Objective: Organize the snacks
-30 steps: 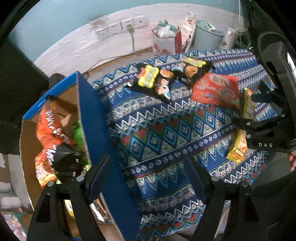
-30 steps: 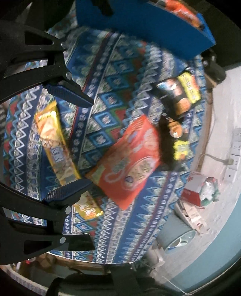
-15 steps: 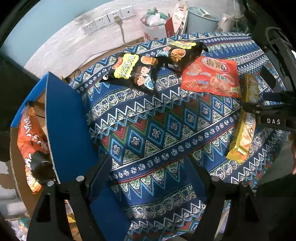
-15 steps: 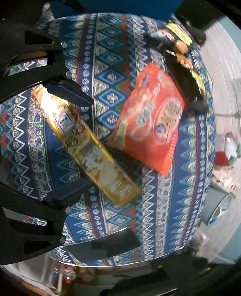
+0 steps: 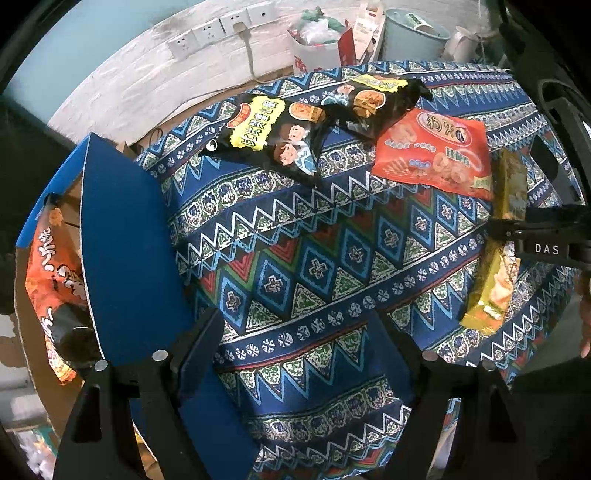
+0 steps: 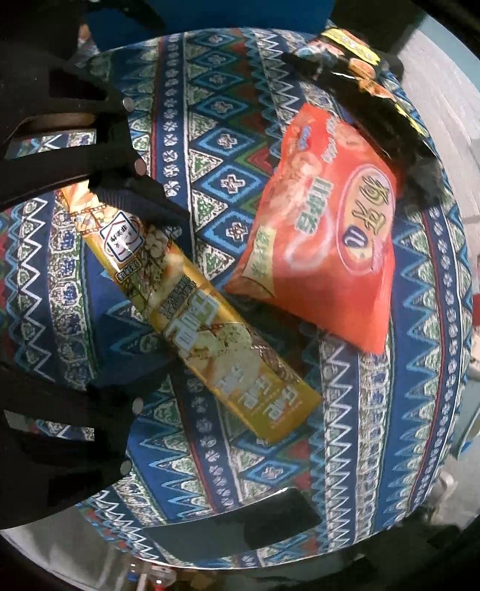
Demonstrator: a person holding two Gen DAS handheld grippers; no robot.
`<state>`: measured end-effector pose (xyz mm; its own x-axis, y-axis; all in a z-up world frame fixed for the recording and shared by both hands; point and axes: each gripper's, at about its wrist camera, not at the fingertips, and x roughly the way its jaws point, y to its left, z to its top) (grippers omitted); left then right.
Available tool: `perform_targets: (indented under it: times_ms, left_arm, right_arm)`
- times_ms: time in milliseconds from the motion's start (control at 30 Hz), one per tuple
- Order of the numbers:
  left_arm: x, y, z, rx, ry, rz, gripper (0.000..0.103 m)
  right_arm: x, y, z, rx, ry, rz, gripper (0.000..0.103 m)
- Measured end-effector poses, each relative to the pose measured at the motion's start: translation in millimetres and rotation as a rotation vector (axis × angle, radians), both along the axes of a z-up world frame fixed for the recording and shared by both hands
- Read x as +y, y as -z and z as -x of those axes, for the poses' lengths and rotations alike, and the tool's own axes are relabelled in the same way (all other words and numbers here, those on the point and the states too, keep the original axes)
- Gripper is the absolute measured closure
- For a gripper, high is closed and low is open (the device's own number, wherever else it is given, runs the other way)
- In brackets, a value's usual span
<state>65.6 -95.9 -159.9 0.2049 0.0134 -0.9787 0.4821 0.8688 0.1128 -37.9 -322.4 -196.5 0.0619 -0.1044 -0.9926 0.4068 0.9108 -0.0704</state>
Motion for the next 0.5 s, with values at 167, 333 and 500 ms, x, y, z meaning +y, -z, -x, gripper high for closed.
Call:
perform_targets:
  times_ms: [167,333,500]
  left_arm:
    - [1.7,0.2,-2.6,0.000,-0.007,0.003,0.022]
    - [5.8,-2.2,-11.5,0.006,-0.031,0.016,0.022]
    - [11.8,-7.5,-26.6,0.001,-0.072,0.046,0.022]
  right_arm:
    - [12.2,-2.0,-3.7,0.016,-0.098,0.065,0.061]
    - [22.7,-4.7,-0.5,0.043,-0.190,0.166,0.066]
    - [9.3,-8.0,1.5,0.058,-0.226,0.223,0.070]
